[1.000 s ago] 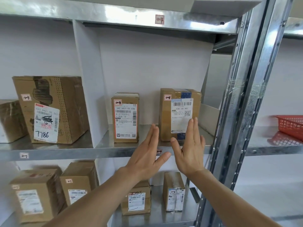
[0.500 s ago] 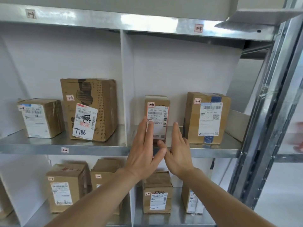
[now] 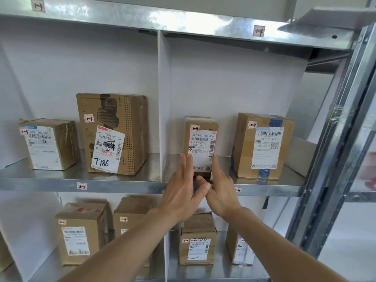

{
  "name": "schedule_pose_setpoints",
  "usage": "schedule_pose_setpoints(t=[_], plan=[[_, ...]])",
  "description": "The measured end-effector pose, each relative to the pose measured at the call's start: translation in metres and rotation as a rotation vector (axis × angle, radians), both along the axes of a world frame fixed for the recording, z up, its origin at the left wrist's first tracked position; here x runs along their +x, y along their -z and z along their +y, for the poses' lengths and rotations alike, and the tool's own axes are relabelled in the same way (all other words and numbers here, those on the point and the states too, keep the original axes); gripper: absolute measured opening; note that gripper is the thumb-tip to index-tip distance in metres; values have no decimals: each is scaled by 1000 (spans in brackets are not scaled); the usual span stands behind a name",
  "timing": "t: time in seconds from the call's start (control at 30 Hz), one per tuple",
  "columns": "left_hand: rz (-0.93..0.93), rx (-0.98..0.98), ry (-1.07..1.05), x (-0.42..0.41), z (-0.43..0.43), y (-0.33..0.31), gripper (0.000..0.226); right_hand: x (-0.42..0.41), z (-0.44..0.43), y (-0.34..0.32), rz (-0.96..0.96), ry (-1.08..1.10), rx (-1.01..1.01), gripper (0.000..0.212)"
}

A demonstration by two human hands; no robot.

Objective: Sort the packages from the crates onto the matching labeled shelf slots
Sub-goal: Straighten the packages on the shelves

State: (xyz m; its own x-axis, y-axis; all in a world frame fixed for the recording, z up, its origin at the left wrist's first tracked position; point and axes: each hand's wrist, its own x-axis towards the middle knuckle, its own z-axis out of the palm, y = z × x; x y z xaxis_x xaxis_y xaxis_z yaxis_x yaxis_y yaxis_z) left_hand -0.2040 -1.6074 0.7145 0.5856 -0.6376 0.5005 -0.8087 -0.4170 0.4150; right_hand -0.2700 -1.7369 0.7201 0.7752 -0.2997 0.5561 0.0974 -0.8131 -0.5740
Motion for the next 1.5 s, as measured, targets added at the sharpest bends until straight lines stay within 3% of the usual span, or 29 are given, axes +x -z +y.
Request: schedule_pose_setpoints(t=[0.23,0.5,0.6,0.97,1.33,1.5], plan=[[54,55,34,-3,3,-7,93,5,-3,2,-5,-2,15,77],[-68,65,75,-1,19,18,93,-12,0,17,-42,49,-28,79],[-143,-3,118,-3,30,25,92,-25,-2,27,-34,107,-68,89],[-356,-233,328,-23,44,58,79,-80,-11,67,-3,280,-56,88],[-216,-103,331,-44,42,96,85,-138,-20,100,126,520,-38,92],[-190,-88,286,-49,50,101,83,-154,-25,104,136,510,-17,98]])
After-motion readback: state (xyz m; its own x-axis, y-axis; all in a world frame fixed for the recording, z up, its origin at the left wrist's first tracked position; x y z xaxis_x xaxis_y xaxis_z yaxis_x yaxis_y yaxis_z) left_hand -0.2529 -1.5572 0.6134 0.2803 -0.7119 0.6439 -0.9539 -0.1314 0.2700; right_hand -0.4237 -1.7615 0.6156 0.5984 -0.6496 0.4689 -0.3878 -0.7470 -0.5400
